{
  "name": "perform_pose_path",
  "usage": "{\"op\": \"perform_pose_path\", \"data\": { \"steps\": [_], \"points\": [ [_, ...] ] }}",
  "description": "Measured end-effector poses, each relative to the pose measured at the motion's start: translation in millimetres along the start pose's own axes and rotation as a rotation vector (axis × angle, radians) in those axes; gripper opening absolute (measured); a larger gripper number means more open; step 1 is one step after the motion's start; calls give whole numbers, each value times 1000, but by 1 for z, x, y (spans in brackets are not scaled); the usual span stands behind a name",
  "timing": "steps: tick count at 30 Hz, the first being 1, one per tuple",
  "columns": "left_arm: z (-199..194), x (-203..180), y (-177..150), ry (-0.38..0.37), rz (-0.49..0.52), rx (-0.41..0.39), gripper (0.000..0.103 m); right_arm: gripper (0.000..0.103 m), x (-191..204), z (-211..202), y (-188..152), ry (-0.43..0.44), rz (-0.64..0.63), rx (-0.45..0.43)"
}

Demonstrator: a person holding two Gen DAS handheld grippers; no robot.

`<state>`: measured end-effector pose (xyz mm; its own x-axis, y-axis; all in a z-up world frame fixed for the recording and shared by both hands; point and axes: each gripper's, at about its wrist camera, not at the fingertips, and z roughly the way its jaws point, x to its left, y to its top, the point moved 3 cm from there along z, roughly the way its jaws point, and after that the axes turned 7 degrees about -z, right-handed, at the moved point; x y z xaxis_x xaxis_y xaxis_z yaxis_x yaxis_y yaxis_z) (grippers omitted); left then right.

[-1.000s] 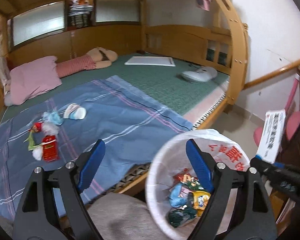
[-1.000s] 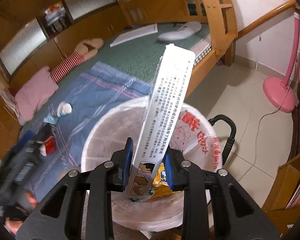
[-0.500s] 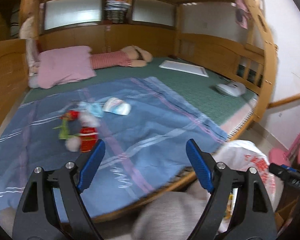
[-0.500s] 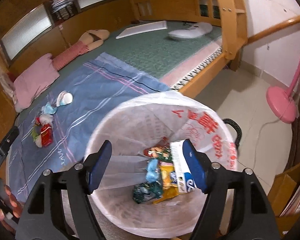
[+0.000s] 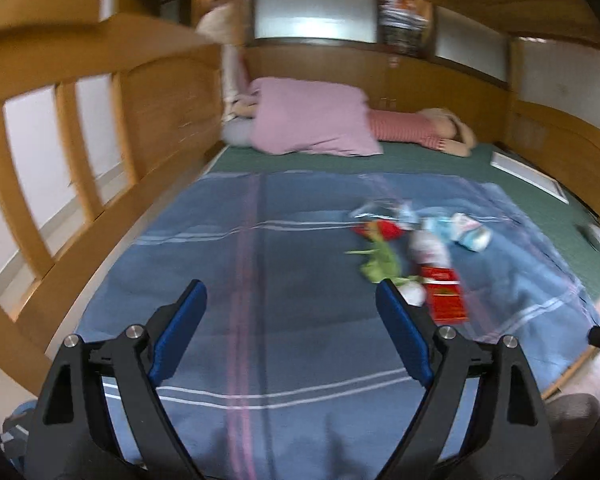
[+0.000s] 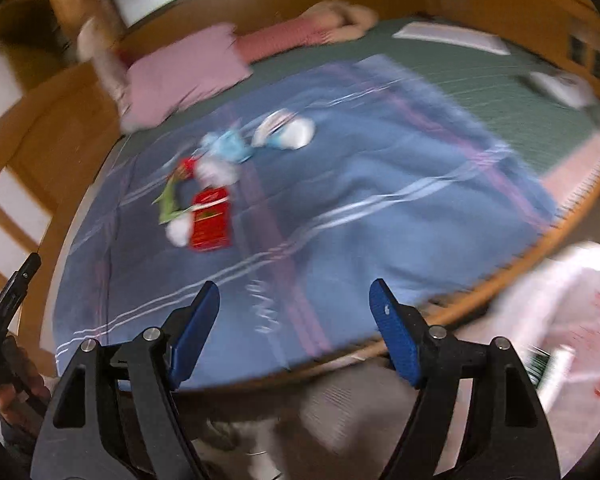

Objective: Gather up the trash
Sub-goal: 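Return to the bed and grasp the red cigarette pack with the right gripper, then lift the red cigarette pack with the right gripper while the left gripper grasps white tissue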

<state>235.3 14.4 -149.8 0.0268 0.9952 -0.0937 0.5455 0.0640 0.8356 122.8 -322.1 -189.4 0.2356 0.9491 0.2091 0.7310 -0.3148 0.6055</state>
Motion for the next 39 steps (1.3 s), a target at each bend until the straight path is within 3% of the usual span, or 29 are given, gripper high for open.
{"op": "perform_pose_path", "data": {
  "steps": [5,9,15,21,24,31,36,39],
  "points": [
    [25,29,-8,38,-32,31,86,76,50,69,27,35,-76,79],
    [35,42,-9,27,-63,50,86,76,84,117,43,30,-151,122],
    [40,58,-10,12,-125,69,86,76,111,165,55,-15,-242,151],
    [42,64,-13,-5,-157,88,86,76,114,202,58,-54,-240,222],
    [43,63,-14,-12,-151,92,87,56,112,217,57,-65,-209,262],
    [45,51,-16,-35,-118,109,87,56,98,207,64,-39,-118,239],
    [48,22,-23,-92,-26,145,87,56,73,167,70,-9,-77,176],
    [51,-5,-27,-117,33,156,87,56,47,146,66,-38,-64,147]
  ]
}}
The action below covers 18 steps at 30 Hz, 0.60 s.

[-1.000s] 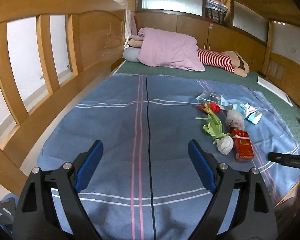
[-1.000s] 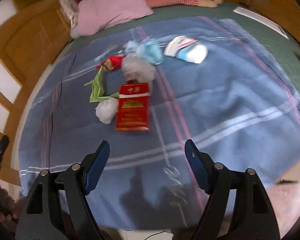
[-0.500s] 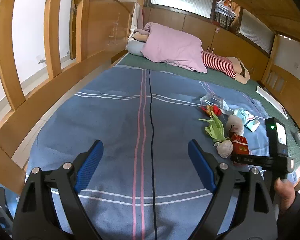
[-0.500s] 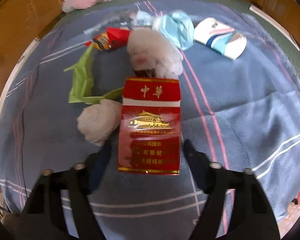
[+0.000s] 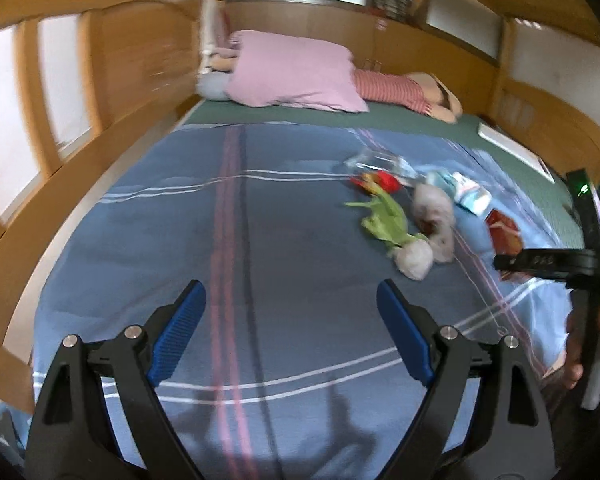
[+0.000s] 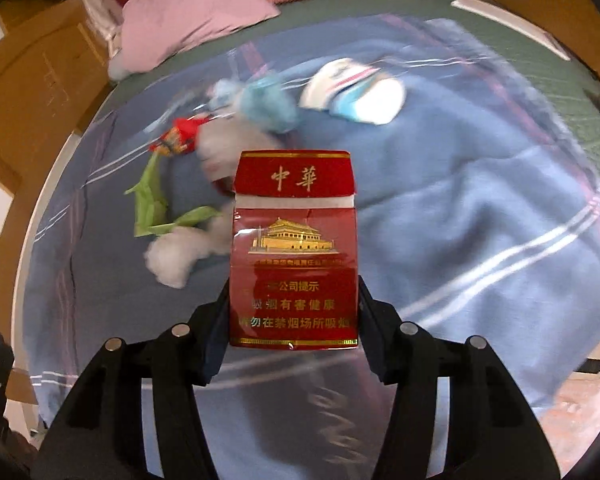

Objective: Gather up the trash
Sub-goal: 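Lift the red cigarette pack with the right gripper while the left gripper grasps white tissue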

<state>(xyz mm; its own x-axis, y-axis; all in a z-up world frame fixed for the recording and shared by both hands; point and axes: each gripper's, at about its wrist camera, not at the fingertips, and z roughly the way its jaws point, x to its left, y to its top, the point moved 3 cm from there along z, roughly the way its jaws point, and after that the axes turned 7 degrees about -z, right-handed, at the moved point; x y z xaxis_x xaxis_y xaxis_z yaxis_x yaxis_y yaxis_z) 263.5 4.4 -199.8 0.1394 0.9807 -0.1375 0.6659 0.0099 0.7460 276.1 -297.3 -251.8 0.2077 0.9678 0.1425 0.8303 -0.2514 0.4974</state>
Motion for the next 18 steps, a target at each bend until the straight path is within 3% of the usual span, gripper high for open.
{"op": "perform_pose_path", "data": {
  "steps": [3,10,12,18],
  "points": [
    [19,-37,0,-73,17,39,87,56,-27,-15,-8,-15,36,-28],
    [88,-108,-2,-132,53,112,87,56,-53,-28,-14,66,122,-83],
    [110,-118,-1,-129,45,134,87,56,-59,-29,-14,109,146,-78],
    [164,-124,-3,-97,5,222,72,56,-67,-26,-13,170,182,-71]
  ]
}}
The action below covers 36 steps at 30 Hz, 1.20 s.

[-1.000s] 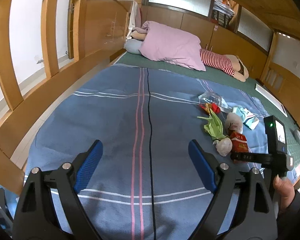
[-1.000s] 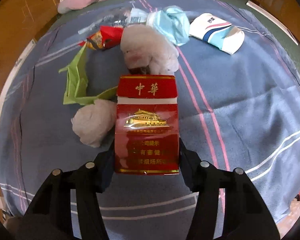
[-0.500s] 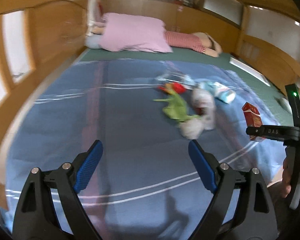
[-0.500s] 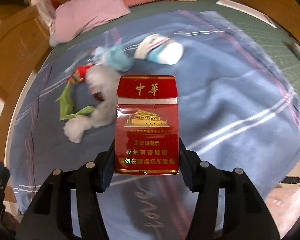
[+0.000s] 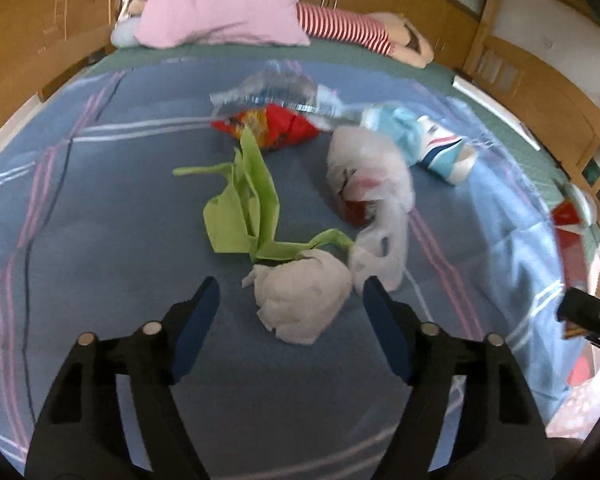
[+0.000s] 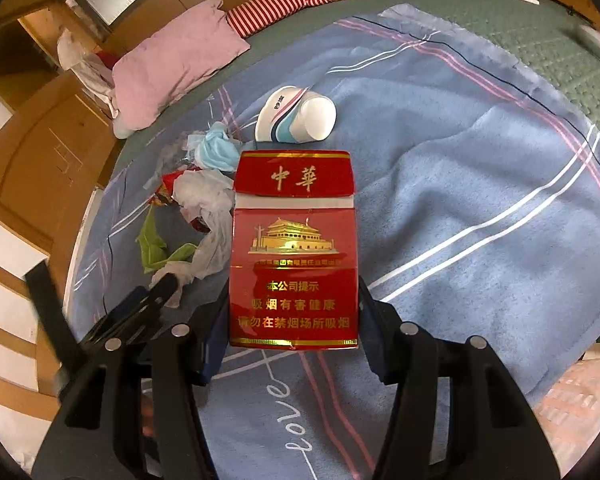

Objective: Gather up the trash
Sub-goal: 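Lift the red cigarette pack with the right gripper while the left gripper grasps white tissue, then carry both items to the wastebasket and open the left gripper to drop the tissue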

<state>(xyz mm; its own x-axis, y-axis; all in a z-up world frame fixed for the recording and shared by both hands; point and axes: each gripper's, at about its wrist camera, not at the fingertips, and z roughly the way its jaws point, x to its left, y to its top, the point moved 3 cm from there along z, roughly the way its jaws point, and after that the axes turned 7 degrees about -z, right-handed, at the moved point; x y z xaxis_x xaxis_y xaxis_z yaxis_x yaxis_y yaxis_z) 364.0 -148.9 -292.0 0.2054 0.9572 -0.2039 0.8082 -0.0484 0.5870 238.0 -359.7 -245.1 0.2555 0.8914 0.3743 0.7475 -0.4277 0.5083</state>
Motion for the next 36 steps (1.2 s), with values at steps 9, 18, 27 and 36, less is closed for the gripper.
{"op": "perform_pose_path", "data": {
  "steps": [9,18,27,36],
  "points": [
    [15,-6,0,-4,28,23,26,56,-9,1,1,48,33,5],
    [-44,-9,-2,-17,58,-67,23,56,0,-12,1,46,-8,-59],
    [-152,-20,-7,0,79,-190,23,56,28,-62,-13,-5,-121,-212],
    [-225,-84,-50,-87,185,-237,23,56,-2,-189,-67,-112,-88,-324]
  ]
}}
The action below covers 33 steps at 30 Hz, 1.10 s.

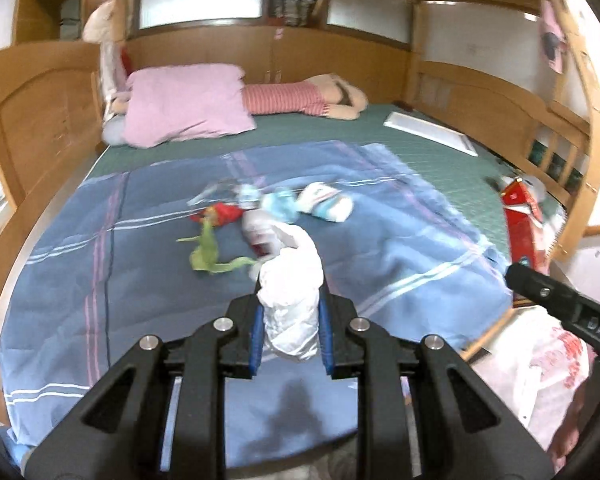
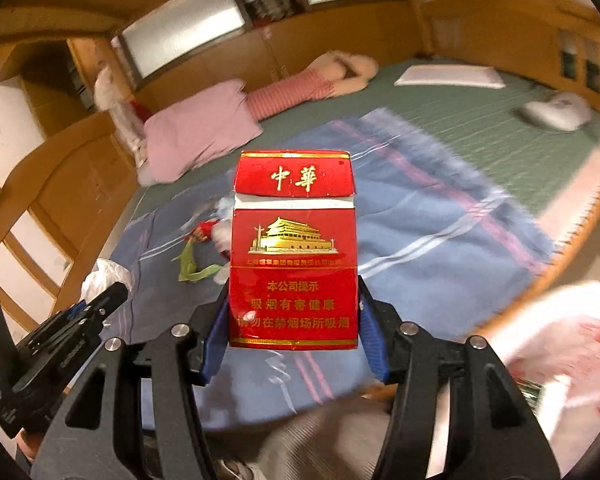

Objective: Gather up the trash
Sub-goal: 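Carry both items to the wastebasket and open the left gripper to drop the tissue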

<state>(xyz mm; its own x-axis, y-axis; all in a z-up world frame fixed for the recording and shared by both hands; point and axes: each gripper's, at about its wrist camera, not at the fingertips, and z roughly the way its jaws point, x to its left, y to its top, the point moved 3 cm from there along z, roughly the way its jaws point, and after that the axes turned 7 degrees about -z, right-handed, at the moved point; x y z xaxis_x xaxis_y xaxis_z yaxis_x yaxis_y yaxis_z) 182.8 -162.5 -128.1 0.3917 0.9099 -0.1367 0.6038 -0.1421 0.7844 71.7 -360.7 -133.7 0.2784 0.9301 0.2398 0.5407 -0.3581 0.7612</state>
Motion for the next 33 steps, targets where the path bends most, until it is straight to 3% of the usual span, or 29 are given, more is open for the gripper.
{"op": "perform_pose_path", "data": {
  "steps": [8,14,18,33],
  "points": [
    [-50,-111,-22,-162,134,-46,24,56,-59,-115,-35,-222,74,-134],
    [-76,-187,-52,-275,232,-47,24,56,-93,-174,-61,-381,107,-204],
    [-91,-228,-73,-332,287,-54,24,56,-107,-193,-76,-422,135,-220],
    [-103,-260,-94,-369,353,-66,24,56,-121,-222,-95,-442,168,-268]
  ]
}}
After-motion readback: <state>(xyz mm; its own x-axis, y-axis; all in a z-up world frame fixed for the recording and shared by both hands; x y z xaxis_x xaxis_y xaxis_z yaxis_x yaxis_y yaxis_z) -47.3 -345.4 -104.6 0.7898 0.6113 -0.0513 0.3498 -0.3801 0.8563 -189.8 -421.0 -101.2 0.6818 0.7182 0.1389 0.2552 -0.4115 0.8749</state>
